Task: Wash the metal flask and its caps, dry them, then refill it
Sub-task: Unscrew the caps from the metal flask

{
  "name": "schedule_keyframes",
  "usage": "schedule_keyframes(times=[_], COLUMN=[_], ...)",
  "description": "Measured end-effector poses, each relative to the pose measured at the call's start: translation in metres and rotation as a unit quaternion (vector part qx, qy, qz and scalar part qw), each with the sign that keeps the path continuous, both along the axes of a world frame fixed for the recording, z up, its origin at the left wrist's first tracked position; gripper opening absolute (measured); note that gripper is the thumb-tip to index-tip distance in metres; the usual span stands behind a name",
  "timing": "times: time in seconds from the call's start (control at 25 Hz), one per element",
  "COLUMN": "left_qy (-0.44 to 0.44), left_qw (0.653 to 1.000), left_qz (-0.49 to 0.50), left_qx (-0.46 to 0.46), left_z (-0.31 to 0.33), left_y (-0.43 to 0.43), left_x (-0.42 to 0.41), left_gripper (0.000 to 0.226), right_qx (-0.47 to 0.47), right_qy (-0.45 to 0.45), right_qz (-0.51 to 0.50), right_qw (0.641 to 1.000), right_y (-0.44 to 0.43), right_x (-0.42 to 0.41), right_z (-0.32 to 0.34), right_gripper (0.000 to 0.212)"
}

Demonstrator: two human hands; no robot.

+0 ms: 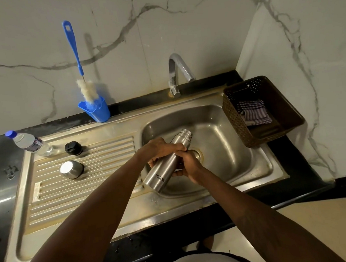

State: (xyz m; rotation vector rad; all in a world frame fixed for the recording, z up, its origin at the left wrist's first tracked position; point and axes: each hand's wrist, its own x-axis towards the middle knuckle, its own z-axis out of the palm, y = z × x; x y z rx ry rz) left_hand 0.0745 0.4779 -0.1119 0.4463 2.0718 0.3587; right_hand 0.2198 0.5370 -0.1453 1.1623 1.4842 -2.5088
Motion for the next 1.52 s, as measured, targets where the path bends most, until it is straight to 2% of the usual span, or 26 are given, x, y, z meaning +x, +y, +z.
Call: schedule_keyframes(times=[0.56, 1.2, 1.52], left_qy=[-0.004, -0.017, -0.026], left_qw=[1.000, 1.000, 0.999], left_qz=[-0.007, -0.007, -0.014], left_qx=[-0.014, -0.008, -0.012], left_z=[0.021, 0.033, 0.039], left_y=[0.003, 0.009, 0.013], left_x=[0.010, 0.015, 0.016], left_gripper=[0.073, 0.070, 0.066], right_qx=[-0.024, -0.041, -0.055], right_qy=[0.007, 0.001, 0.006], right_qz=[-0.004, -0.017, -0.016], right_qw=[1.000, 0.999, 0.998], right_y=[0.001, 0.006, 0.009], right_x=[0.006, 0.008, 0.007], right_z=[0.005, 0.004, 0.003], right_gripper=[0.025, 0.045, 0.031])
